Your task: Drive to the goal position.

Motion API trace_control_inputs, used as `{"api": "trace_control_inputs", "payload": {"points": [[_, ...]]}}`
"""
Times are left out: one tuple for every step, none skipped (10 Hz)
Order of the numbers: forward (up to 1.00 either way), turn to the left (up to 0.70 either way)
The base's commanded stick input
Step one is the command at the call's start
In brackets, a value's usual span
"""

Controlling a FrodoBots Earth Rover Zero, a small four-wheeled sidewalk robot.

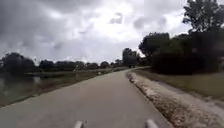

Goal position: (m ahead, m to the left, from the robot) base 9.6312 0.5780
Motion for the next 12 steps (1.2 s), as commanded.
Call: {"api": "trace_control_inputs", "payload": {"points": [[0.85,0.00],[0.85,0.00],[0.85,0.00],[0.85,0.00],[0.85,0.00],[0.85,0.00],[0.85,0.00],[0.85,0.00],[0.85,0.00],[0.85,0.00],[0.85,0.00],[0.85,0.00]]}}
